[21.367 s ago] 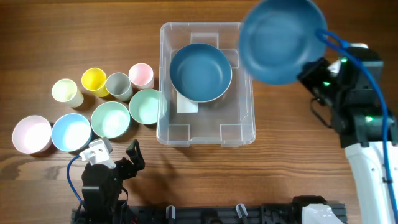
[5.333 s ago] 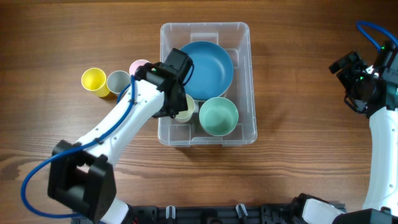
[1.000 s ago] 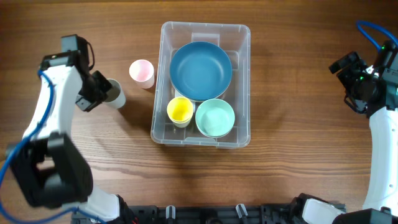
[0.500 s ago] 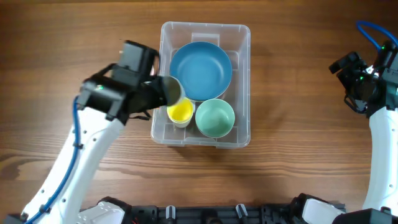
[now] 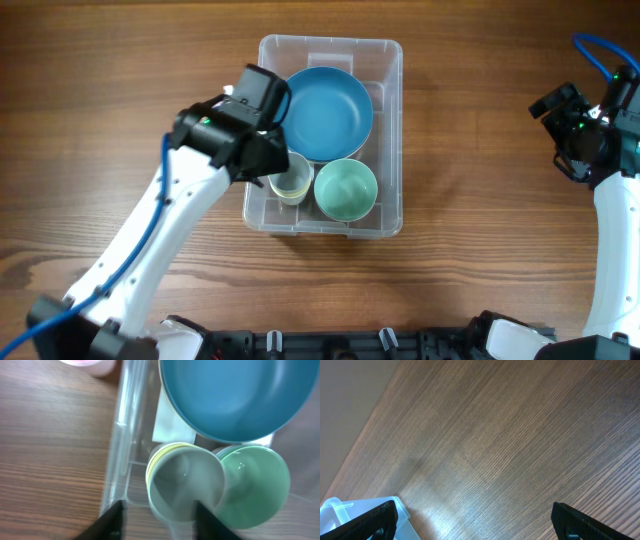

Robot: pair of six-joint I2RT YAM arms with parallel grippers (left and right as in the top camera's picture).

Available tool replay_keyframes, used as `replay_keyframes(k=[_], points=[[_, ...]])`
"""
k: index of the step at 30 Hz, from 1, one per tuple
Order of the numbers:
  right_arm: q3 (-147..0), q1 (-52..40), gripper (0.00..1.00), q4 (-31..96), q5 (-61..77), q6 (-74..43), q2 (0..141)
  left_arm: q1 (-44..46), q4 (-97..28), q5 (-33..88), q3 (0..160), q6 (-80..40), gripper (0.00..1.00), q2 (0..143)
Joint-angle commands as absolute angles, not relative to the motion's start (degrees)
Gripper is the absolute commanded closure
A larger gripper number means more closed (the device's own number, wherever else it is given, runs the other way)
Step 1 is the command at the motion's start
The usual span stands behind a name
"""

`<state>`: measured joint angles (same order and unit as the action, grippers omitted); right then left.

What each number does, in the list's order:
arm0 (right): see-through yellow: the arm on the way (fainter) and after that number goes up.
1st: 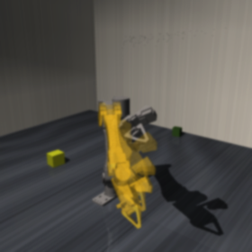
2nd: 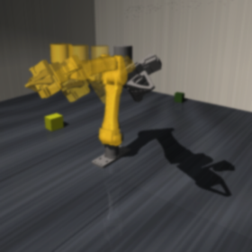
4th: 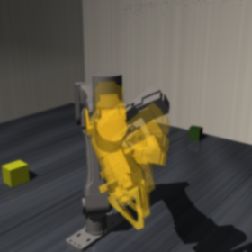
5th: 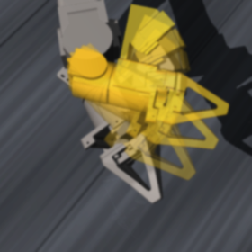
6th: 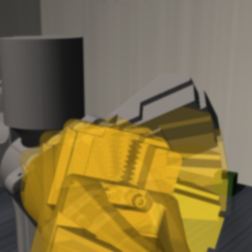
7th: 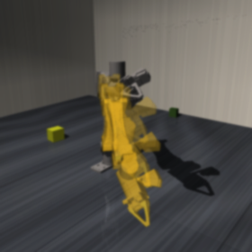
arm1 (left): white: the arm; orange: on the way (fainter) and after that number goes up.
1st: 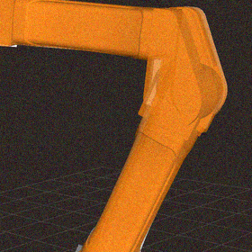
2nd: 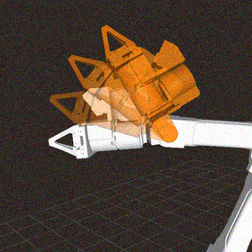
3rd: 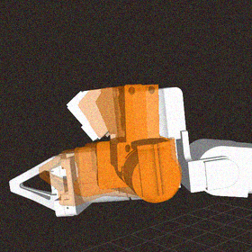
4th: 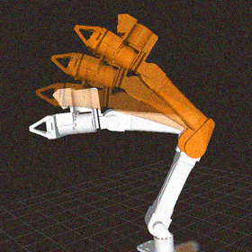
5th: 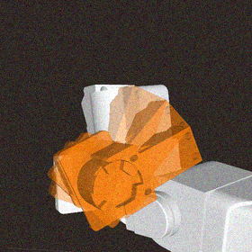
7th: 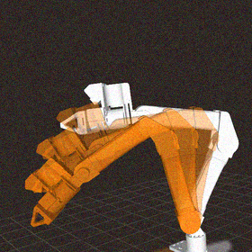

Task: Pack container
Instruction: 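Grasp the grey cup with the left gripper and stack it in the bin, then grasp the pink cup with the left gripper and stack it in the bin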

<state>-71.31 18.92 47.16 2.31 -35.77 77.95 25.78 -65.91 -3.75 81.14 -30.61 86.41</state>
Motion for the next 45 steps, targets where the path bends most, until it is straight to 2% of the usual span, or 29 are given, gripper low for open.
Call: replay_keyframes(k=[1,3,5,9,12,17,22,24,25,28,34,38,41,45], points=[[-71.6,18.8,0.0,47.0,1.7,-36.2,78.2,21.5,-66.2,-11.6,82.9,-30.9,0.11,80.9],[-71.6,18.8,0.0,47.0,1.7,-36.2,78.2,17.6,-65.0,-13.1,82.8,-30.8,0.11,80.7],[-71.6,18.8,0.0,47.0,1.7,-36.2,78.2,12.5,-62.7,-11.3,82.5,-30.7,0.2,81.8],[-71.6,18.8,0.0,47.0,1.7,-36.2,78.2,5.9,-57.8,-5.1,82.5,-30.4,0.31,87.7],[-71.6,18.8,0.01,47.0,1.7,-36.2,78.2,4.0,-54.0,-4.3,82.5,-30.5,0.41,94.8],[-71.6,18.8,0.0,47.0,1.7,-36.2,78.2,3.6,-46.8,-1.7,82.5,-30.4,0.42,105.0],[-71.6,18.8,0.0,47.0,1.7,-36.2,78.2,3.6,-45.4,-1.5,82.5,-30.4,0.55,109.9],[-71.6,18.8,0.0,47.0,1.7,-36.2,78.2,3.6,-45.5,-1.5,82.5,-30.2,0.65,110.4],[-71.6,18.8,0.0,47.0,1.7,-36.2,78.2,3.6,-45.8,-1.5,82.5,-30.2,0.76,110.4],[-71.6,18.8,0.0,47.0,1.7,-36.2,78.2,3.5,-46.3,-1.5,82.5,-29.7,0.96,110.4],[-71.6,18.8,0.0,47.0,1.7,-36.2,78.2,1.3,-53.4,-5.2,84.4,-28.7,0.96,104.7],[-71.6,18.8,0.0,47.0,1.7,-36.2,78.2,1.7,-59.9,-5.6,88.6,-28.7,0.96,93.7],[-71.6,18.8,0.0,47.0,1.7,-36.2,78.2,5.7,-62.7,-5.0,88.8,-28.7,0.96,86.0],[-71.6,18.8,0.0,47.0,1.7,-36.2,78.2,16.1,-67.3,-5.0,88.7,-28.7,0.96,81.1]])
